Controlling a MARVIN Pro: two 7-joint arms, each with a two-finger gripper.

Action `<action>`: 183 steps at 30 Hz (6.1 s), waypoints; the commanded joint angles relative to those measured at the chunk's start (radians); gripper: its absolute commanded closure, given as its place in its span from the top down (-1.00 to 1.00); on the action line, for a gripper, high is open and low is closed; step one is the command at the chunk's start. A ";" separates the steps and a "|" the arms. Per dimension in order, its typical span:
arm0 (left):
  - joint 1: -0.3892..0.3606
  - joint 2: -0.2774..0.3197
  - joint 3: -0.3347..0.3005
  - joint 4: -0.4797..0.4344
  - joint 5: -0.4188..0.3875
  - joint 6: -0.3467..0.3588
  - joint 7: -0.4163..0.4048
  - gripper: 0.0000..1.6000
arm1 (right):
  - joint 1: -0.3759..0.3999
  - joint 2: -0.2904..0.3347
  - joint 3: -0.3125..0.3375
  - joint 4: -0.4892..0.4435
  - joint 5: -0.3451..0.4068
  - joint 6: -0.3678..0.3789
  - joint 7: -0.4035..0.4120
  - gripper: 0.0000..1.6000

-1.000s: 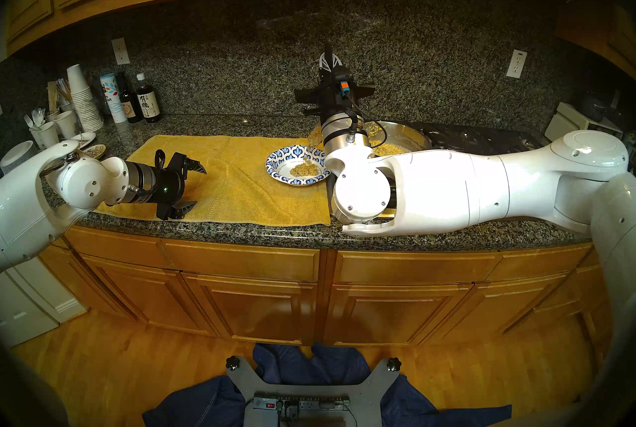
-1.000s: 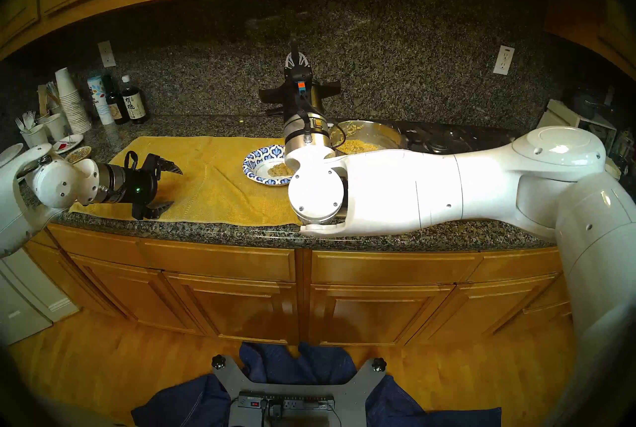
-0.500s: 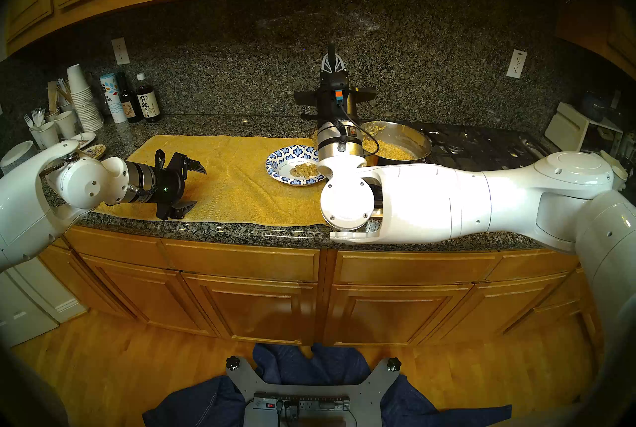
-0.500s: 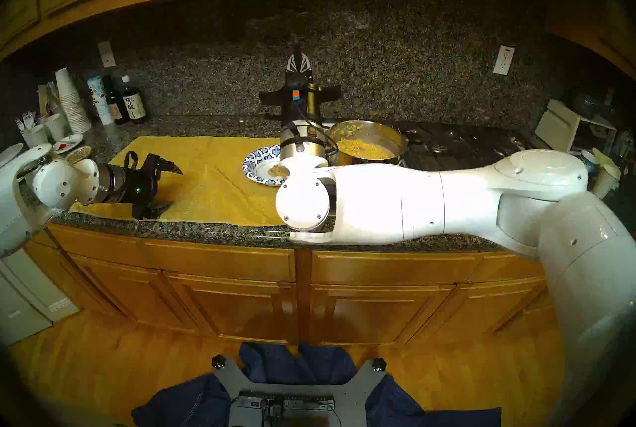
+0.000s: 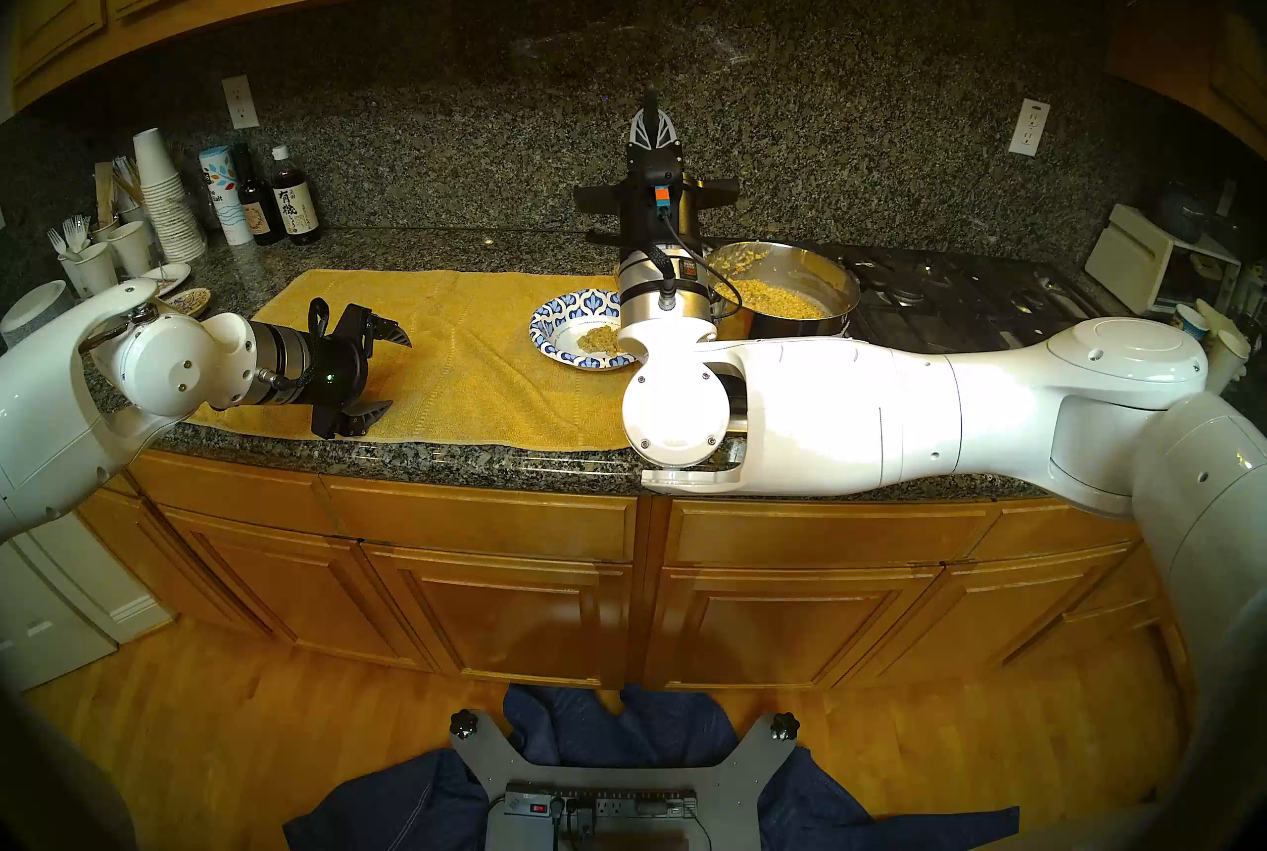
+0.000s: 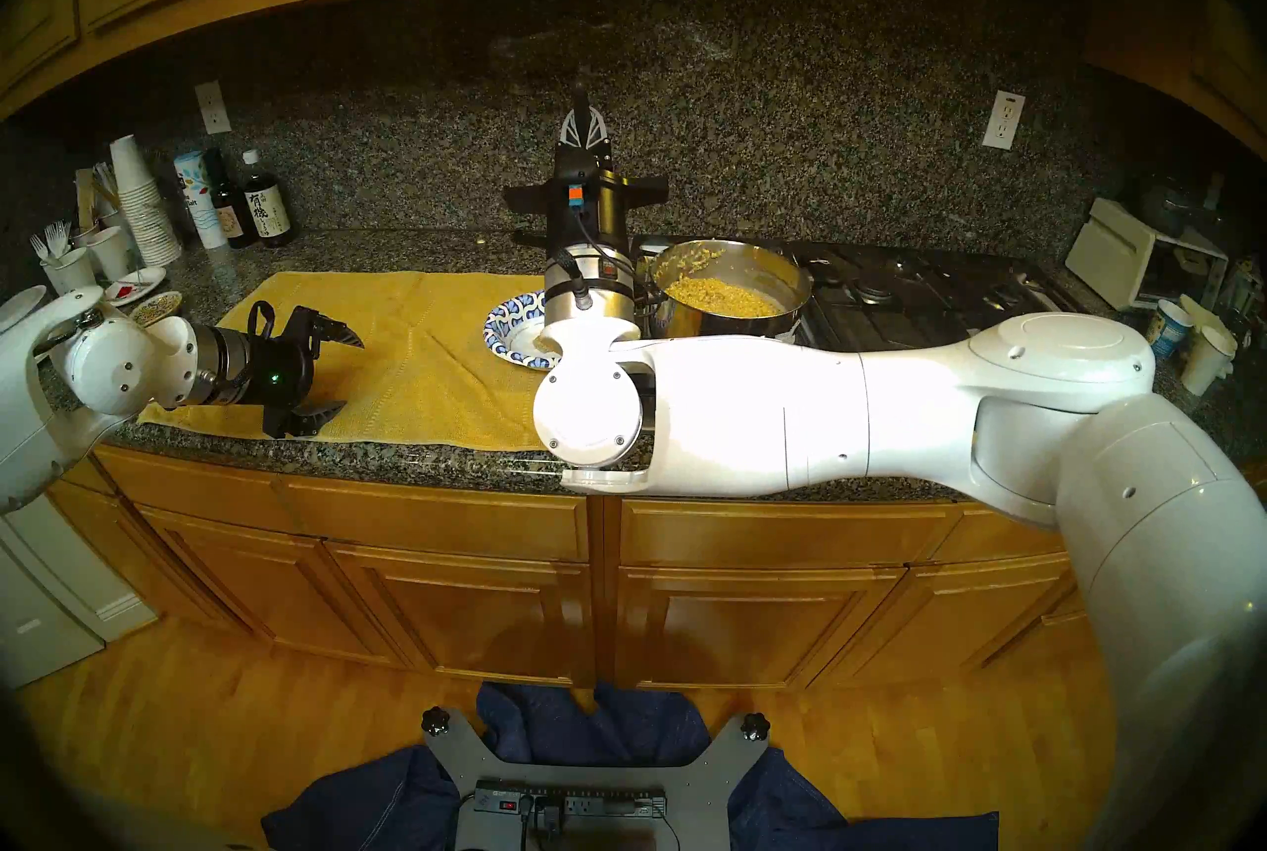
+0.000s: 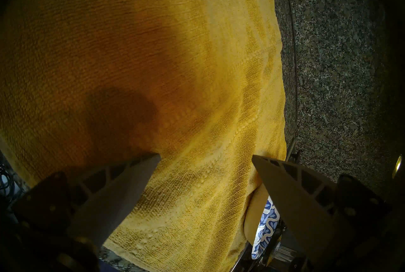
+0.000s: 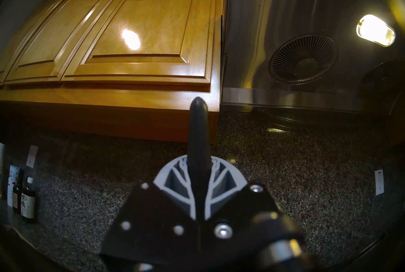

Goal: Scoop oatmeal into bowl

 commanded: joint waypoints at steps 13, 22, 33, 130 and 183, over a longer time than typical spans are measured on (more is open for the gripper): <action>-0.003 -0.003 -0.002 0.003 0.001 0.000 0.002 1.00 | 0.000 -0.005 0.009 -0.061 -0.032 0.013 0.000 -1.00; -0.003 -0.002 -0.002 0.002 0.001 0.000 0.001 1.00 | 0.029 -0.004 0.031 -0.043 -0.026 0.009 0.000 -1.00; -0.003 -0.003 -0.002 0.003 0.001 0.000 0.002 1.00 | -0.025 -0.033 -0.006 -0.025 -0.034 0.003 0.000 -1.00; -0.003 -0.003 -0.002 0.003 0.001 0.000 0.002 1.00 | 0.051 -0.064 -0.192 0.036 -0.179 0.058 0.019 -1.00; -0.003 -0.003 -0.002 0.002 0.001 0.000 0.001 1.00 | 0.063 -0.062 -0.172 0.017 -0.112 0.016 0.000 -1.00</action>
